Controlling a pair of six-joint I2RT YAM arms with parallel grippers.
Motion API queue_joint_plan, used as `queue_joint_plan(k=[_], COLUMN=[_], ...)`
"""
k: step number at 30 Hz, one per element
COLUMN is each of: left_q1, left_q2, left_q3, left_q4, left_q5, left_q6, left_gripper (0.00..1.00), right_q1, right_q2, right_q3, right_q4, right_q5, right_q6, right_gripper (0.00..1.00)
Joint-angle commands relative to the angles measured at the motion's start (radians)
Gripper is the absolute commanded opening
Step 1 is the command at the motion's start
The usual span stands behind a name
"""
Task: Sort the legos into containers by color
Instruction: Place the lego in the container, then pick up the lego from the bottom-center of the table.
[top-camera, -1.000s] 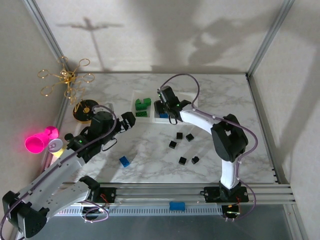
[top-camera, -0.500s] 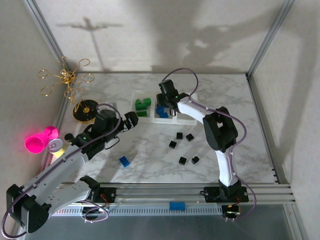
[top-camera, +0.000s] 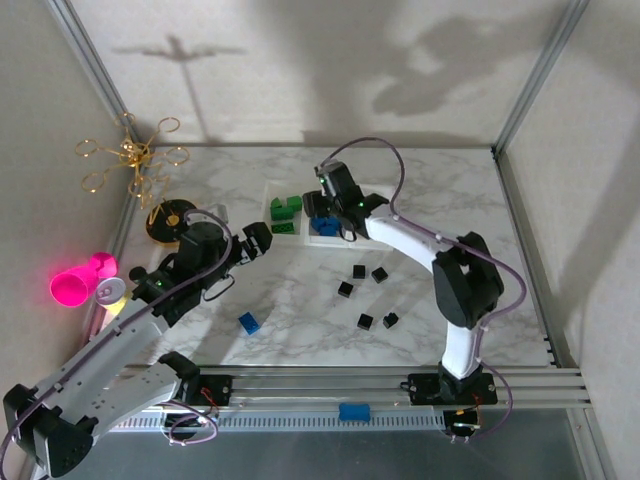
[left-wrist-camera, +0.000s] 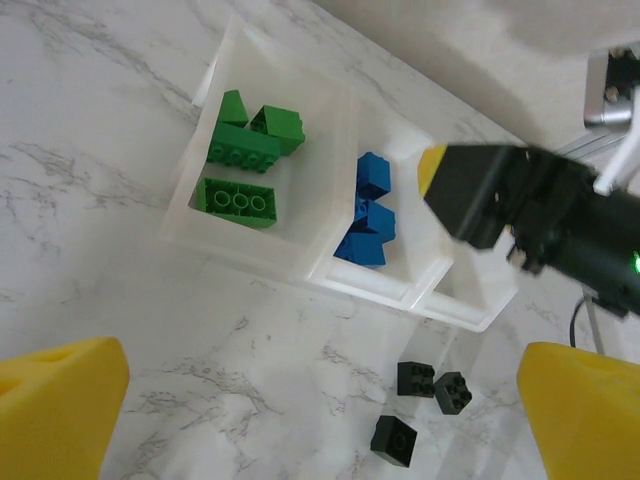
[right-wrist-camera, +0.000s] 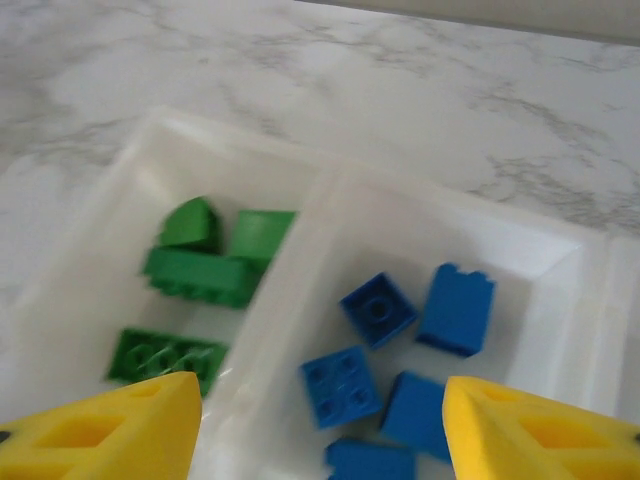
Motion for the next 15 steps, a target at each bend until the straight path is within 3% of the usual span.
queue_joint_plan(k=[1,7,15], left_q1=[-0.005,-0.003,-0.003], left_q2=[-0.045,-0.125,-0.225], left_q3=[0.006,-0.02,-0.037], left_q4=[-0.056,-0.141,-0.252], left_q5=[-0.04,-0.089,-0.142], left_q6=[0.01,-0.005,-0.05], left_gripper=[1.0,1.0,1.0], right_q1=[0.074,0.195,0.382], right_q2=[-0.088,-0.195,-0.211], right_q3=[-0.095,-0.24,-0.393], right_q4=[0.033,0.067,0.156], right_q5=[-0.033,-0.061,-0.124], right_q6=[0.027,0.03,0.02], right_gripper=[0.67,0.71,0.77])
